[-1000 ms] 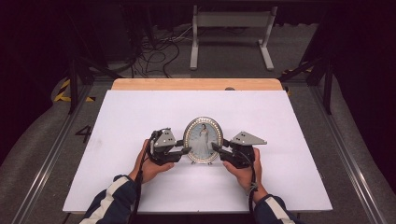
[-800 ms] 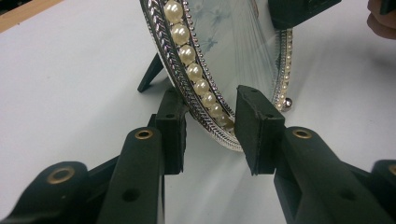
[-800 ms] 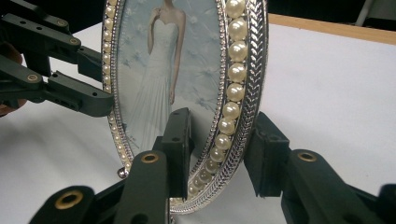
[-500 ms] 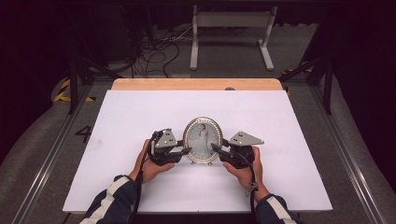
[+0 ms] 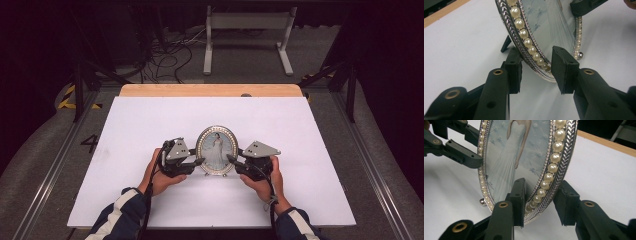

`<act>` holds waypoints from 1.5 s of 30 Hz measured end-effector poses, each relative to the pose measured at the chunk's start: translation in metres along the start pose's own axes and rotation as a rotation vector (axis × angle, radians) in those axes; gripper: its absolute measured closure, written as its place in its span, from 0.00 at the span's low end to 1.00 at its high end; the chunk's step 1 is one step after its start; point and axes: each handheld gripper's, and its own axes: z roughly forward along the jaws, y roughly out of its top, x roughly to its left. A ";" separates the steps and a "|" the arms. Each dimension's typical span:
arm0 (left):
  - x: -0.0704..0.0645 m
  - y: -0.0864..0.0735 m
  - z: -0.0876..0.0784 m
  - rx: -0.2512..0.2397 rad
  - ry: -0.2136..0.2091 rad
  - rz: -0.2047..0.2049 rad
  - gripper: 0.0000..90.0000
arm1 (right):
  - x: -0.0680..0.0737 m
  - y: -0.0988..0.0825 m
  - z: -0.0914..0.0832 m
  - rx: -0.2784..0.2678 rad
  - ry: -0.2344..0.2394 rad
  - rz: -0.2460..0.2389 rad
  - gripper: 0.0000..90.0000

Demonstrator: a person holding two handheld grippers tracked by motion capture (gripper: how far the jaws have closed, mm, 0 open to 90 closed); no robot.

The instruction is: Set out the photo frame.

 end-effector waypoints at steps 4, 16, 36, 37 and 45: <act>-0.001 0.001 -0.001 0.003 0.010 0.012 0.65 | 0.002 0.002 -0.002 0.007 -0.006 -0.019 0.66; -0.006 0.001 -0.006 0.024 0.043 0.069 0.50 | 0.003 0.003 -0.009 0.020 -0.008 -0.060 0.61; -0.010 -0.008 -0.019 0.061 0.121 0.096 0.18 | 0.004 -0.003 -0.015 0.065 -0.012 -0.111 0.36; -0.010 -0.008 -0.019 0.061 0.121 0.096 0.17 | 0.004 -0.003 -0.014 0.067 -0.011 -0.110 0.34; -0.012 -0.015 -0.024 0.074 0.111 0.101 0.11 | 0.007 -0.006 -0.013 0.077 -0.009 -0.116 0.24</act>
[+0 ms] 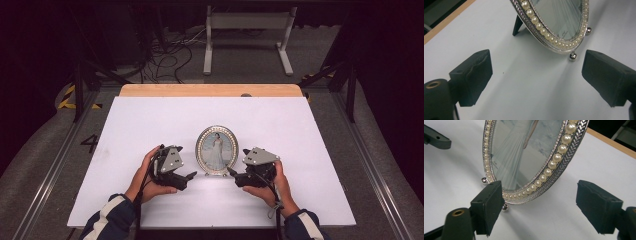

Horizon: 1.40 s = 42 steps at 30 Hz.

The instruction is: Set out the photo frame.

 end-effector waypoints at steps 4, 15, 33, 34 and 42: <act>-0.001 -0.005 -0.003 0.010 -0.008 0.020 0.09 | 0.001 -0.002 -0.001 0.009 -0.003 -0.014 0.24; -0.003 -0.014 -0.013 0.026 0.020 0.034 0.09 | -0.002 -0.010 -0.008 0.022 -0.046 -0.034 0.24; 0.000 -0.030 -0.032 0.045 0.055 0.037 0.09 | -0.008 -0.026 -0.020 0.044 -0.061 -0.053 0.24; 0.000 -0.032 -0.033 0.039 0.056 0.035 0.09 | -0.008 -0.027 -0.021 0.047 -0.063 -0.056 0.24; 0.002 -0.044 -0.045 0.056 0.074 0.021 0.09 | -0.011 -0.032 -0.026 0.050 -0.079 -0.058 0.24</act>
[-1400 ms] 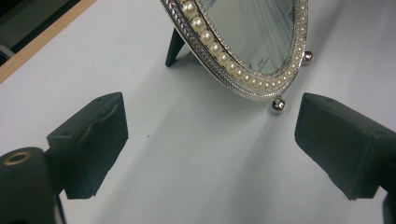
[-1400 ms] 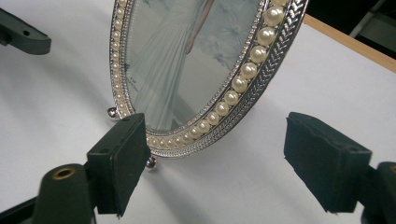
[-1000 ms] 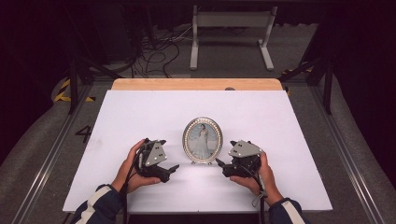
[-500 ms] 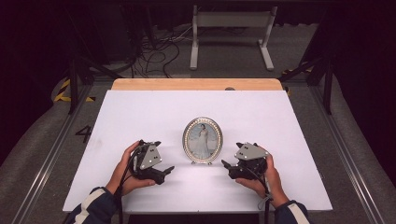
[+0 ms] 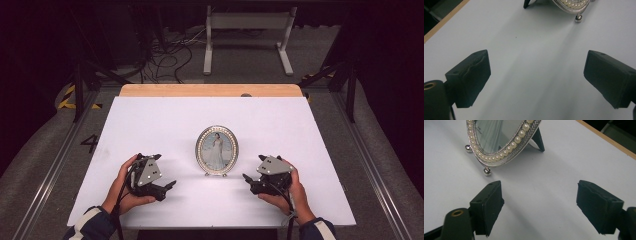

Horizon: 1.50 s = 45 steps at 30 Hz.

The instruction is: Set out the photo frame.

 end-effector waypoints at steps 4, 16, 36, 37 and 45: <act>0.000 -0.006 -0.005 0.008 0.008 -0.007 0.09 | -0.003 -0.004 -0.002 0.003 -0.009 0.007 0.24; 0.001 -0.022 -0.018 0.003 0.015 -0.030 0.09 | -0.009 -0.016 -0.010 0.012 -0.041 0.027 0.24; 0.010 -0.047 -0.037 0.001 0.047 -0.070 0.09 | -0.011 -0.026 -0.020 -0.010 -0.055 0.061 0.23; 0.011 -0.050 -0.038 -0.001 0.047 -0.081 0.09 | -0.012 -0.026 -0.021 -0.014 -0.055 0.062 0.23; 0.011 -0.056 -0.043 0.000 0.050 -0.092 0.09 | -0.015 -0.035 -0.028 -0.005 -0.065 0.080 0.23</act>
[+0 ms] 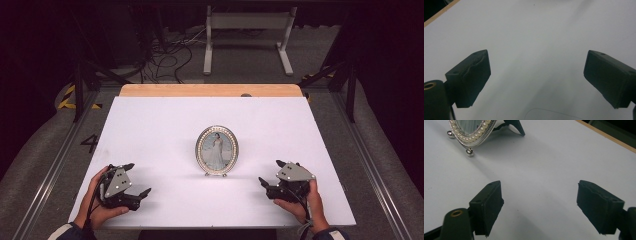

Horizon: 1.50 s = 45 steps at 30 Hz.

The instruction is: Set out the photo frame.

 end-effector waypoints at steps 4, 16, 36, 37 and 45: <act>0.002 -0.003 -0.002 0.004 0.003 -0.006 0.09 | -0.002 -0.004 -0.004 0.001 -0.010 0.009 0.23; 0.008 -0.015 -0.004 0.017 -0.004 -0.041 0.09 | -0.011 -0.017 -0.014 0.001 -0.037 0.047 0.23; 0.013 -0.031 -0.005 0.022 -0.027 -0.127 0.09 | -0.025 -0.047 -0.030 0.014 -0.081 0.100 0.19; 0.012 -0.032 -0.005 0.025 -0.028 -0.134 0.09 | -0.025 -0.048 -0.031 0.012 -0.079 0.107 0.19; 0.012 -0.032 -0.006 0.021 -0.019 -0.133 0.09 | -0.025 -0.052 -0.030 0.009 -0.080 0.123 0.19</act>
